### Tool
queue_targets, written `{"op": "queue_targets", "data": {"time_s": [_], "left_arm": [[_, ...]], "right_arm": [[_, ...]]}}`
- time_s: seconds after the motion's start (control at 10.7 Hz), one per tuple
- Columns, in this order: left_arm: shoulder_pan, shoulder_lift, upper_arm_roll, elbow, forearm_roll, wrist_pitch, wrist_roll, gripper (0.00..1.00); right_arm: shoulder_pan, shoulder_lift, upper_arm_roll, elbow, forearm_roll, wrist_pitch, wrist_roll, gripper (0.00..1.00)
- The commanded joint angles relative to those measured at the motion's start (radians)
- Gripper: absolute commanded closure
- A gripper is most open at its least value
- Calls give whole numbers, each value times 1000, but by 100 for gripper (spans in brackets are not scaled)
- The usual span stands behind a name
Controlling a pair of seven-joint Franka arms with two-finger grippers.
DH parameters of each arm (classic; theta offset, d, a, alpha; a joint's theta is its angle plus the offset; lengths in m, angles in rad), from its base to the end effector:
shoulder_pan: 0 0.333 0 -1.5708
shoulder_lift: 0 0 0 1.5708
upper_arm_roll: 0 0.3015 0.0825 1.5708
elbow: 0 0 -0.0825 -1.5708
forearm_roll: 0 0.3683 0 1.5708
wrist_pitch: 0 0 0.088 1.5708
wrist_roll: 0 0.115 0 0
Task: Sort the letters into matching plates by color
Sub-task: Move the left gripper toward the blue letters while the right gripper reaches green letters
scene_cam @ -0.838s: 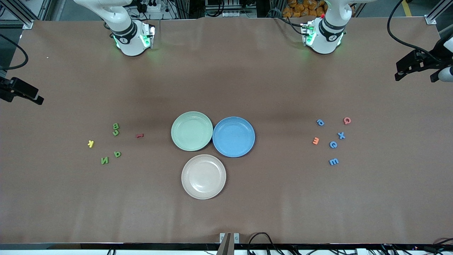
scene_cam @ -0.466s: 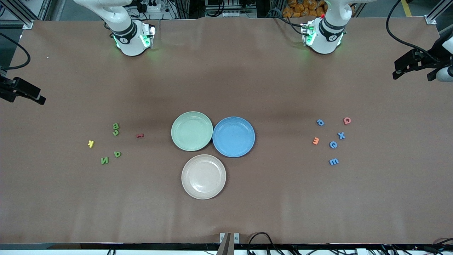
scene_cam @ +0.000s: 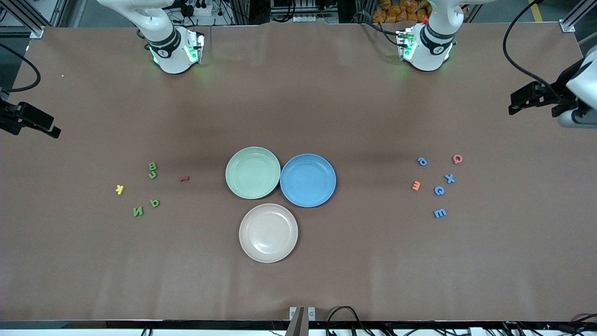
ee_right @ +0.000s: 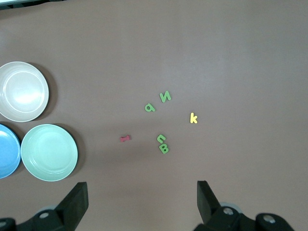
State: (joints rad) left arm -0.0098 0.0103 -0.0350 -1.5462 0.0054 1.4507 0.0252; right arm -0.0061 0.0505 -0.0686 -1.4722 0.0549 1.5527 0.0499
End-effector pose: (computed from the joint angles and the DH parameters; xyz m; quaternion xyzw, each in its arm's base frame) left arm 0.5276 -0.0229 0.5977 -0.9980 0.0348 0.0528 0.0030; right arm 0.5519 -0.0339 0.6180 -0.9977 0.0613 -0.0154 0.0255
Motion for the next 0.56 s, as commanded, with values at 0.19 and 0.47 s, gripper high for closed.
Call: {"op": "queue_targets", "data": {"time_s": [0.19, 0.47], "left_arm": [[10, 161, 0, 5, -13, 130, -33, 0], [11, 235, -2, 5, -15, 252, -51, 0]], "right_arm": [[-11, 8, 12, 9, -12, -3, 8, 0], [-9, 18, 12, 7, -10, -3, 7, 0]]}}
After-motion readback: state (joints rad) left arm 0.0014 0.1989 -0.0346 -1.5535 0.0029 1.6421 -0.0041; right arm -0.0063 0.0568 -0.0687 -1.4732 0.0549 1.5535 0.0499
